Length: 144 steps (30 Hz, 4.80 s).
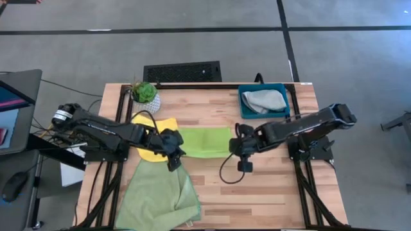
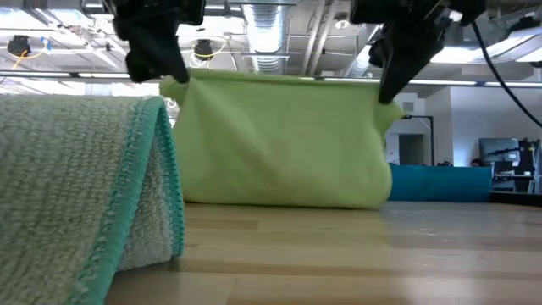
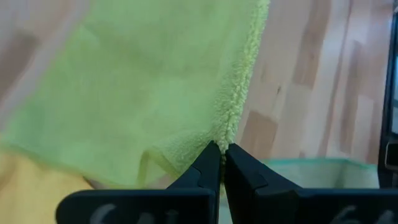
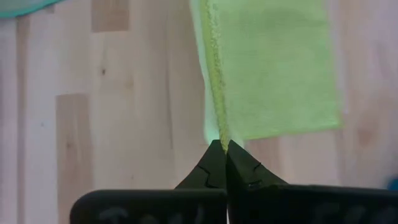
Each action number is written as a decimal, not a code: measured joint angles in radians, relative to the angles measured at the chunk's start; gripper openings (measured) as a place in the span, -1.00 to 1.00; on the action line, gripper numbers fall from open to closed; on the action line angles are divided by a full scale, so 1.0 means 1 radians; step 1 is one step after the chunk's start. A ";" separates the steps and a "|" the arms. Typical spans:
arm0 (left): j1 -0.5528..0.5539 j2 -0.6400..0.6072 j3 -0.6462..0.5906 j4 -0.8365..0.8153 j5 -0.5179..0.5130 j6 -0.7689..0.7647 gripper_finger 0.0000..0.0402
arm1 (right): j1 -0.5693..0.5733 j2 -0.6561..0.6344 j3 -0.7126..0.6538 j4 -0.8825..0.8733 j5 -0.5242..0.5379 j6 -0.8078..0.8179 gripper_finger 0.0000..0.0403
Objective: Fold microfiber towels
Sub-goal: Fold the light green microfiber towel
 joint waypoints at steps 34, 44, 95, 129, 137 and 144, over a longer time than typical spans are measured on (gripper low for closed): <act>0.191 0.002 -0.184 0.136 -0.131 0.023 -1.00 | -0.196 0.278 0.001 0.108 0.210 -0.059 -0.96; 0.235 0.053 -0.187 0.153 -0.164 0.063 -0.97 | -0.213 0.303 0.002 0.126 0.239 -0.090 -0.95; -0.075 0.291 -0.172 0.181 -0.321 0.443 -0.39 | -0.156 0.177 0.054 0.165 0.259 -0.126 0.11; -0.066 0.380 -0.129 0.160 -0.433 0.460 -0.99 | -0.205 0.186 -0.030 0.207 0.063 -0.062 0.10; -0.028 0.378 -0.052 0.181 -0.444 0.593 -1.00 | -0.231 0.263 -0.073 0.261 0.000 -0.063 0.07; 0.015 0.378 -0.032 0.311 -0.389 0.771 -1.00 | -0.231 0.354 -0.072 0.292 -0.001 -0.063 0.02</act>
